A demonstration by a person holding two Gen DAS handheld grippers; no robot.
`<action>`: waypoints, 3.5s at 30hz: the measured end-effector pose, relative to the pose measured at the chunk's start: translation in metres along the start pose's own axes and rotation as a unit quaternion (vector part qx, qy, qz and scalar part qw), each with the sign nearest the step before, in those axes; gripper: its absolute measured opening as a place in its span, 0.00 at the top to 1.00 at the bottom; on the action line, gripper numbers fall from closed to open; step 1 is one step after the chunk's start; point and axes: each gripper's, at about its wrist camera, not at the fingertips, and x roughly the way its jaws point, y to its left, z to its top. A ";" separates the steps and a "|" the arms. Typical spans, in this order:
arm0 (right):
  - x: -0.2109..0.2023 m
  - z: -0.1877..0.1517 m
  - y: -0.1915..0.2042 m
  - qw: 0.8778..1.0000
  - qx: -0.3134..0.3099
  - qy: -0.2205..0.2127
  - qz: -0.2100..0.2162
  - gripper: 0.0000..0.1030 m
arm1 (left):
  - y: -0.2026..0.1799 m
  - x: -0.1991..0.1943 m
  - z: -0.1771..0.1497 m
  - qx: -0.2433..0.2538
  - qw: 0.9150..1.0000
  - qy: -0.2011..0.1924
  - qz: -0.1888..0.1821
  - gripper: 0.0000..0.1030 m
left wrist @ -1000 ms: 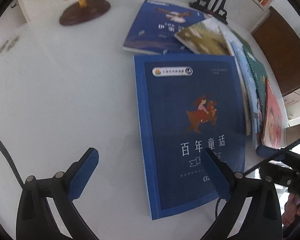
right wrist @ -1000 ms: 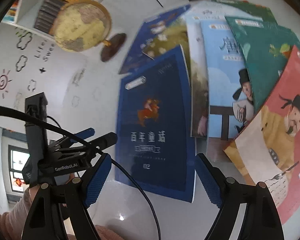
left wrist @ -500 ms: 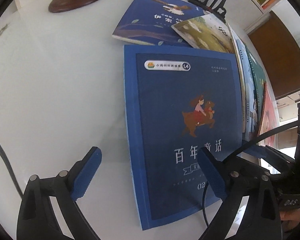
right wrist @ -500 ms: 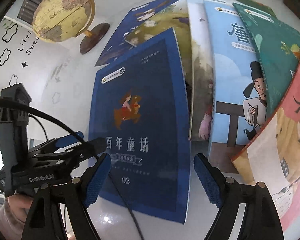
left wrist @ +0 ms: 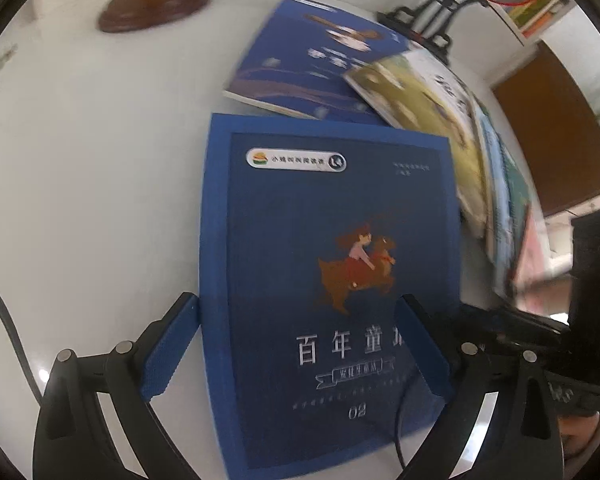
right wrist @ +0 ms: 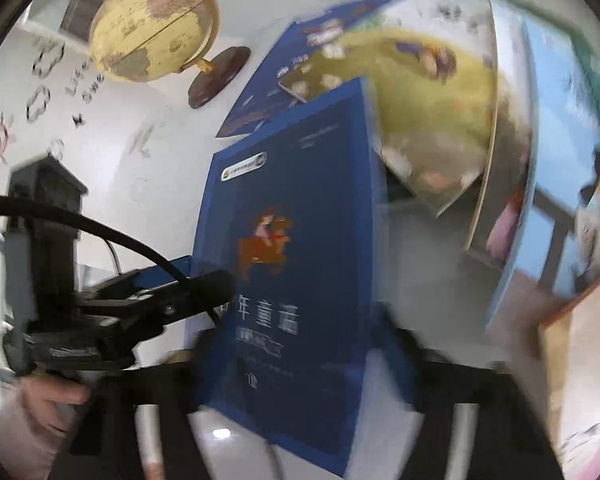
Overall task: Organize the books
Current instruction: 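Lower both grippers onto the dark blue book and close them on its edge, then lift the dark blue book with both grippers and carry it toward the globe, then lower the dark blue book flat beside the globe and open both grippers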
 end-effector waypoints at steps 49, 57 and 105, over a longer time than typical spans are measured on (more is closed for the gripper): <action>-0.063 0.001 0.054 0.994 -0.066 -0.089 -0.023 0.94 | 0.027 -0.088 0.002 -0.093 0.991 -0.085 -0.046 0.89; -0.040 0.021 0.120 0.993 -0.093 -0.076 0.005 0.94 | 0.079 -0.131 0.006 -0.126 0.984 -0.128 -0.002 0.89; 0.063 0.030 0.176 0.995 -0.069 0.005 -0.074 0.49 | 0.154 -0.101 0.009 -0.118 0.981 -0.071 0.133 0.68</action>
